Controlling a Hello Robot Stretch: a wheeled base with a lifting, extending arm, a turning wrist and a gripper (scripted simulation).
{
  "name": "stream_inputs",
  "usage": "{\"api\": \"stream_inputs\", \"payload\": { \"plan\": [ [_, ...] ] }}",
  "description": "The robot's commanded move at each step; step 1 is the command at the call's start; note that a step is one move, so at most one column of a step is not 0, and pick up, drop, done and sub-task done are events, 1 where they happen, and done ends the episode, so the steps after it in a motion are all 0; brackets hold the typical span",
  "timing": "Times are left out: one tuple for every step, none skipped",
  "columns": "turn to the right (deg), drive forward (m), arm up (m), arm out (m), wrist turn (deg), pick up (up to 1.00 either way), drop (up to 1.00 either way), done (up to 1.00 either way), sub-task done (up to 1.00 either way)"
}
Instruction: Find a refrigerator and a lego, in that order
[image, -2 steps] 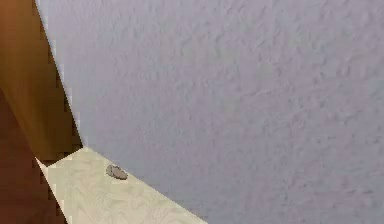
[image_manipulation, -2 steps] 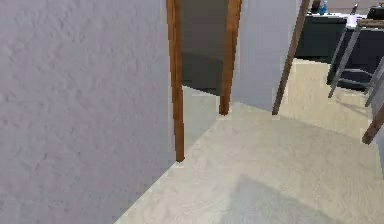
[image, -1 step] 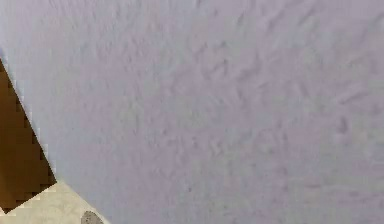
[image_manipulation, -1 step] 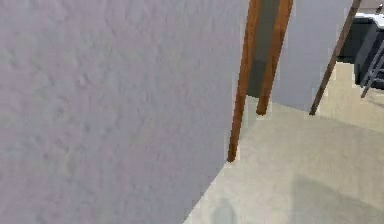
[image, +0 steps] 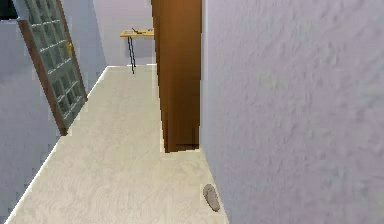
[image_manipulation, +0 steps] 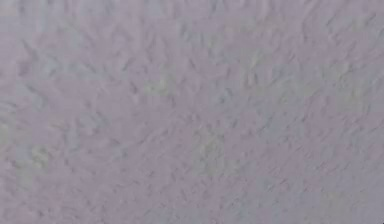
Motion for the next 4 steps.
{"api": "stream_inputs", "payload": {
  "plan": [
    [-3.0, 0.0, 0.0, 0.0, 0.0, 0.0, 0.0, 0.0, 0.0],
    [0.0, 0.3, 0.0, 0.0, 0.0, 0.0, 0.0, 0.0, 0.0],
    [-21.0, 0.0, 0.0, 0.0, 0.0, 0.0, 0.0, 0.0, 0.0],
    [0.0, 1.0, 0.0, 0.0, 0.0, 0.0, 0.0, 0.0, 0.0]
  ]
}}
